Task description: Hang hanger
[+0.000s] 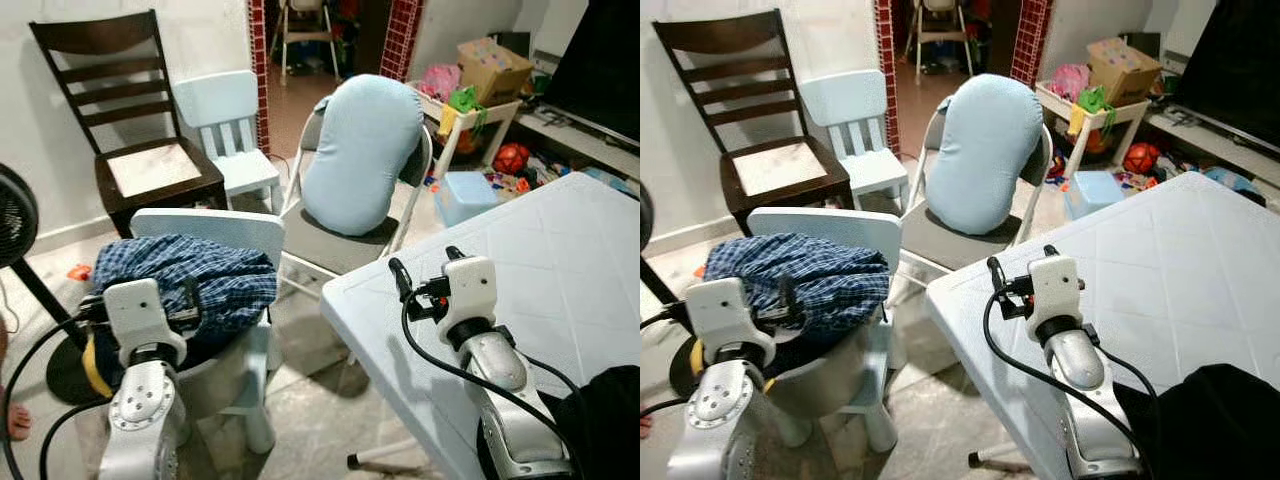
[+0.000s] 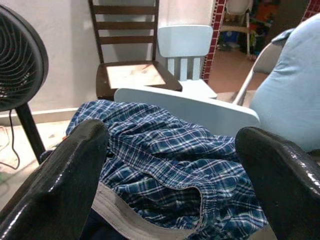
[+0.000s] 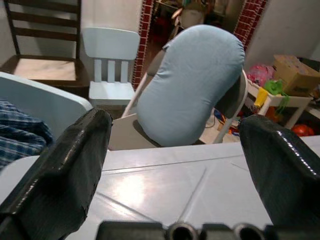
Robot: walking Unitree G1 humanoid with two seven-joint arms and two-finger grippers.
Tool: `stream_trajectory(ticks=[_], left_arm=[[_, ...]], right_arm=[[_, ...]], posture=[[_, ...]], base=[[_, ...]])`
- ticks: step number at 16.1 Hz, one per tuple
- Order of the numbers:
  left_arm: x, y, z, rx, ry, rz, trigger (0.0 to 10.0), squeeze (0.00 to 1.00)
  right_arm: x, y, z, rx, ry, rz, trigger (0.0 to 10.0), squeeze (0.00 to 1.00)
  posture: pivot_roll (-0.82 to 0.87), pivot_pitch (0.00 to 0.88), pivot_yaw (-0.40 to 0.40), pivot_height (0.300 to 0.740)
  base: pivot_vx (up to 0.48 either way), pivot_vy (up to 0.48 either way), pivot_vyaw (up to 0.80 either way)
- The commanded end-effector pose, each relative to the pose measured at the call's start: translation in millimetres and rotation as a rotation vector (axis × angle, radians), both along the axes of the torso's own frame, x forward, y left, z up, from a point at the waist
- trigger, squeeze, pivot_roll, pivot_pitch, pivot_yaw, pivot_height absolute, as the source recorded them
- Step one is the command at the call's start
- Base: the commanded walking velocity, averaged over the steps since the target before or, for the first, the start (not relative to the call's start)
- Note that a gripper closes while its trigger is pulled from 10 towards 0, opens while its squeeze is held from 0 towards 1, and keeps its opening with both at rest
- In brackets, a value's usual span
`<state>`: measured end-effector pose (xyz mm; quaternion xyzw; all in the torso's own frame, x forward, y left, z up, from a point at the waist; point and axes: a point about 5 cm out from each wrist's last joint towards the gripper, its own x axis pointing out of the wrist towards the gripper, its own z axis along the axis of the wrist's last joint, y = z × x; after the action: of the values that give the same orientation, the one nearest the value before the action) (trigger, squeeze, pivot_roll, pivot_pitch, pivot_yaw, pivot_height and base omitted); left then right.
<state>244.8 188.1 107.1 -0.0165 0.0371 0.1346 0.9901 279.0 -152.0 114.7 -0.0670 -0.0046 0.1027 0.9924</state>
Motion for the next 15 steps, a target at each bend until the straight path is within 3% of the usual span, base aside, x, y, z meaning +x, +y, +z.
stream_trajectory(ticks=[1, 3, 5, 8, 11, 13, 15], left_arm=[[0.2, -2.1, -2.2, -0.011, 0.015, -0.006, 10.0, 0.00], [1.4, -3.5, -4.3, -0.027, 0.023, -0.014, 10.0, 0.00], [10.3, -8.3, -8.5, -0.130, 0.023, -0.037, 10.0, 0.00], [25.9, -20.6, -12.6, -0.257, 0.025, -0.062, 10.0, 0.00], [40.0, -27.7, -18.9, -0.315, 0.046, -0.091, 10.0, 0.00], [46.3, -27.9, -21.5, -0.354, 0.061, -0.075, 10.0, 0.00], [55.9, -28.9, -28.3, -0.449, 0.095, -0.038, 10.0, 0.00]], right_arm=[[0.8, -0.3, 4.7, -0.015, -0.016, 0.001, 10.0, 0.00], [0.3, -0.1, 4.7, -0.014, -0.016, 0.000, 10.0, 0.00], [-0.5, -0.5, 5.8, -0.015, -0.017, 0.000, 10.0, 0.00], [-1.7, -6.1, 9.8, -0.024, -0.022, -0.010, 10.0, 0.00], [-5.0, -13.6, 13.0, -0.041, -0.023, -0.030, 10.0, 0.00], [-7.1, -15.3, 14.2, -0.048, -0.023, -0.034, 10.0, 0.00], [-11.9, -18.5, 17.2, -0.061, -0.023, -0.040, 10.0, 0.00]], posture=[[0.05, 0.000, -0.060, 0.740], [0.04, 0.000, -0.059, 0.740], [0.03, 0.000, -0.064, 0.740], [0.00, 0.004, -0.067, 0.740], [-0.03, 0.011, -0.068, 0.740], [-0.05, 0.017, -0.069, 0.740], [-0.08, 0.023, -0.072, 0.740]], base=[[0.000, 0.000, 0.80], [0.000, 0.000, 0.80], [0.000, 0.000, 0.63], [0.000, 0.000, 0.00], [0.000, 0.000, 0.00], [0.000, 0.000, 0.00], [0.000, 0.000, 0.00]])
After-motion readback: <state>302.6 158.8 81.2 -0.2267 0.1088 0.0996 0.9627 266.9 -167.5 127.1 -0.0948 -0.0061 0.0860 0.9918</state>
